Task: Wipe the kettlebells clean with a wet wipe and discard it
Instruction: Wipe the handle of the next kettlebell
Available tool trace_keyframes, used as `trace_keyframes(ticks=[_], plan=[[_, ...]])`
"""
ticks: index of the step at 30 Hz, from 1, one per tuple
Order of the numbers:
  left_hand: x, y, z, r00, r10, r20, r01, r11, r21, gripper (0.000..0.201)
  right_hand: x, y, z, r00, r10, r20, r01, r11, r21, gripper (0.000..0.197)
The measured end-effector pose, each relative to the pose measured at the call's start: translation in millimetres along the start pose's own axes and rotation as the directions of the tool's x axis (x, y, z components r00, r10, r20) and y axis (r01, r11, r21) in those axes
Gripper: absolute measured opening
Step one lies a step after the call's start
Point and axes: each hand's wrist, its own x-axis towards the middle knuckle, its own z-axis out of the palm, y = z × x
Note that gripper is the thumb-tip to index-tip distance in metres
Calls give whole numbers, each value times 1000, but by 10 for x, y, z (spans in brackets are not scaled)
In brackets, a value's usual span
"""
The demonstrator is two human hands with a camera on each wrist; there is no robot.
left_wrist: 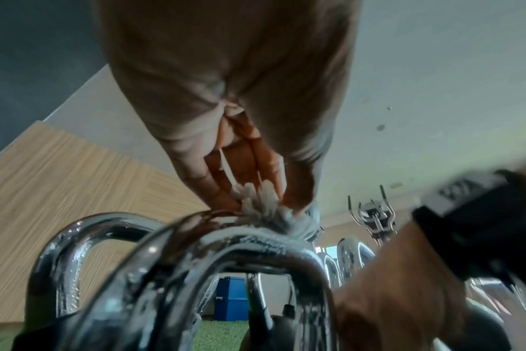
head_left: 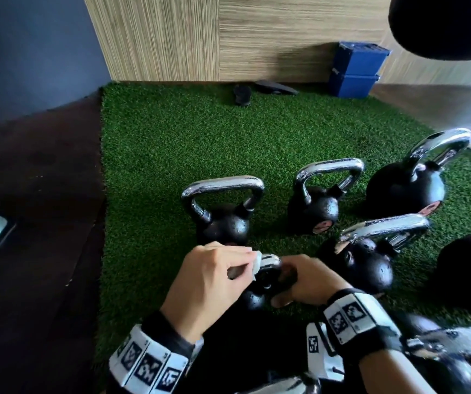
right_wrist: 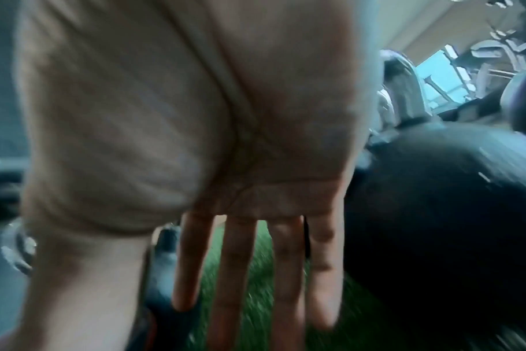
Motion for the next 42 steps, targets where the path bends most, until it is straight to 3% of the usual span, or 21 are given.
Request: trace_keyframes(ticks=[3, 5, 12, 16, 20, 25, 30, 37, 42], plan=[[-82, -35, -48, 999, -49, -21, 49, 999, -7, 22, 67, 58, 191, 1000, -11, 12, 8, 973, 232, 48], [-218, -121, -138, 994, -94, -61, 94, 996, 2, 26, 74, 63, 248, 999, -27, -23, 32, 957, 289, 46], [-453, -236, -181, 994, -66, -91, 72, 996, 61, 32, 99, 66, 300, 991, 5, -131, 26, 971, 236, 28], [-754, -453, -145, 936, -309, -169, 275, 941, -196, 33, 106, 87, 328, 989, 42, -143, -10, 976, 217, 38], [-893, -521, -13, 911, -365, -195, 283, 893, -350, 28, 116, 107, 354, 990, 46, -131, -15, 974, 228, 33], [-987, -637, 170, 846, -518, -127, 405, 778, -481, 28, 135, 120, 371, 986, 48, -158, -13, 975, 220, 41], [-1064, -715, 372, 803, -578, -143, 439, 737, -514, 24, 121, 130, 360, 983, 35, -178, 6, 974, 227, 38], [-1101, -738, 536, 789, -601, -130, 463, 719, -518, 23, 73, 93, 350, 979, 9, -205, 32, 980, 199, 25], [-917, -816, 520, 798, -581, -159, 481, 773, -413, 31, -8, 170, 315, 978, 24, -207, 2, 992, 126, 34]])
